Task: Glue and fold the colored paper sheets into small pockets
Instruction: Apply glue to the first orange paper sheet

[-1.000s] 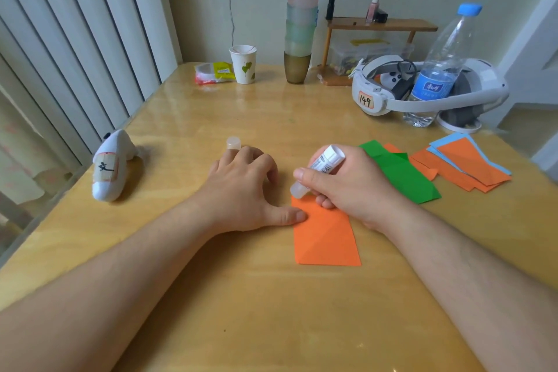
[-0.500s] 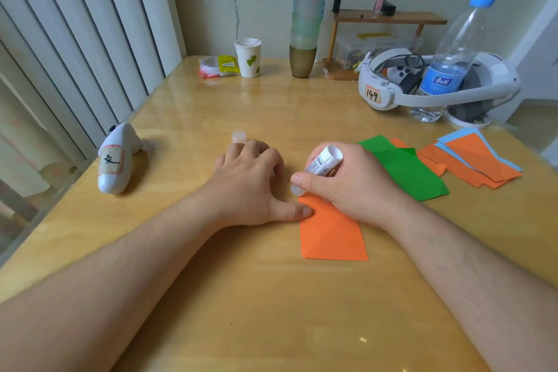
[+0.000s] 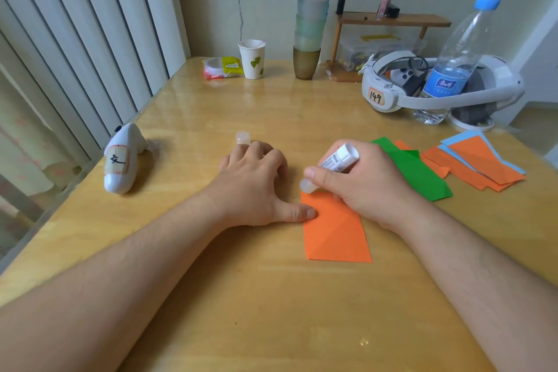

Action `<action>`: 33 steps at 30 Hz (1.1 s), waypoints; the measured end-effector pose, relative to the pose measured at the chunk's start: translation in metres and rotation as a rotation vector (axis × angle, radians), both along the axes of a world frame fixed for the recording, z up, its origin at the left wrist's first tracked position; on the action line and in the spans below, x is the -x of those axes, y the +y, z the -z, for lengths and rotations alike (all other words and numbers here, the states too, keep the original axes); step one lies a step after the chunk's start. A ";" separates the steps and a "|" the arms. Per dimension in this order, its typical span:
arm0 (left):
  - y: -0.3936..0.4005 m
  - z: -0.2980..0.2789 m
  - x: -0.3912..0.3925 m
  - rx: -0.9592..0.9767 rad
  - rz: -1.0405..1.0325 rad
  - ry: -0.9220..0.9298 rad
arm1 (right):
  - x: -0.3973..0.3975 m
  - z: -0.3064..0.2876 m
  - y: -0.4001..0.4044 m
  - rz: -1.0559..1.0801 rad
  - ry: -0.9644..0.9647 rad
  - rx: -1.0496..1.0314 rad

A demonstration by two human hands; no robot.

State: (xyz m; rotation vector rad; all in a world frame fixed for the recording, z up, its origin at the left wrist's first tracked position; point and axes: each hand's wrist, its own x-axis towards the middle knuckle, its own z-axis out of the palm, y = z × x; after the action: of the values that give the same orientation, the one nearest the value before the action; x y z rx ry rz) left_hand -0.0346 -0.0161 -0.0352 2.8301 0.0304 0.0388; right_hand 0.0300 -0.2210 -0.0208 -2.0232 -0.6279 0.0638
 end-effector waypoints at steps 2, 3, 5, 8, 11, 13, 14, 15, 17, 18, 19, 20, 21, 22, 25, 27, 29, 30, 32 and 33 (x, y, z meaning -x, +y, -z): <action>0.000 0.000 0.000 0.004 0.000 -0.005 | 0.001 0.001 0.003 -0.019 -0.010 0.034; 0.000 0.000 0.000 0.004 0.001 -0.008 | 0.002 0.001 0.004 -0.027 -0.020 0.051; 0.000 0.000 0.000 0.002 0.002 -0.010 | 0.002 0.001 0.004 -0.029 -0.040 0.081; 0.000 0.000 0.000 0.001 0.000 0.002 | 0.000 -0.001 0.002 -0.015 -0.049 0.110; 0.001 0.000 -0.001 0.004 -0.001 0.002 | -0.002 -0.003 -0.004 -0.006 -0.049 0.141; 0.002 0.000 0.000 0.007 -0.003 0.000 | -0.002 -0.006 -0.009 0.003 -0.035 0.152; 0.002 0.000 0.000 0.007 -0.002 -0.001 | -0.002 -0.007 -0.012 0.004 -0.026 0.153; 0.002 0.000 0.000 0.009 0.000 -0.001 | -0.002 -0.008 -0.014 0.000 -0.014 0.152; 0.002 0.000 0.001 0.014 0.009 0.001 | -0.001 -0.010 -0.018 -0.012 0.007 0.150; 0.003 -0.001 0.002 0.016 0.015 0.004 | -0.001 -0.011 -0.021 -0.017 0.015 0.150; 0.003 -0.001 0.002 0.017 0.021 0.008 | 0.000 -0.013 -0.023 -0.021 0.021 0.148; 0.003 -0.002 0.003 0.018 0.024 0.011 | 0.000 -0.015 -0.025 -0.023 0.026 0.149; 0.003 -0.002 0.003 0.020 0.025 0.012 | 0.001 -0.016 -0.027 -0.022 0.033 0.154; 0.003 -0.003 0.003 0.021 0.025 0.012 | 0.002 -0.018 -0.028 -0.023 0.042 0.162; 0.002 -0.004 0.004 0.016 0.021 0.017 | 0.002 -0.020 -0.032 -0.025 0.045 0.195; 0.002 -0.004 0.004 0.014 0.022 0.018 | 0.001 -0.021 -0.033 -0.015 0.025 0.223; 0.003 -0.004 0.004 0.012 0.024 0.016 | 0.000 -0.021 -0.034 0.002 -0.002 0.259; 0.003 -0.004 0.004 0.010 0.025 0.017 | -0.001 -0.021 -0.034 0.010 -0.014 0.279; 0.004 -0.004 0.004 0.009 0.025 0.018 | -0.004 -0.019 -0.034 0.033 -0.035 0.308; 0.003 -0.004 0.004 0.010 0.025 0.019 | -0.005 -0.018 -0.034 0.043 -0.044 0.314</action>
State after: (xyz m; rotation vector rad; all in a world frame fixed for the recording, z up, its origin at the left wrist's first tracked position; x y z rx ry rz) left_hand -0.0384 -0.0128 -0.0313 2.8203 -0.0004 0.0066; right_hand 0.0355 -0.2554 -0.0026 -2.3456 -0.6325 0.0968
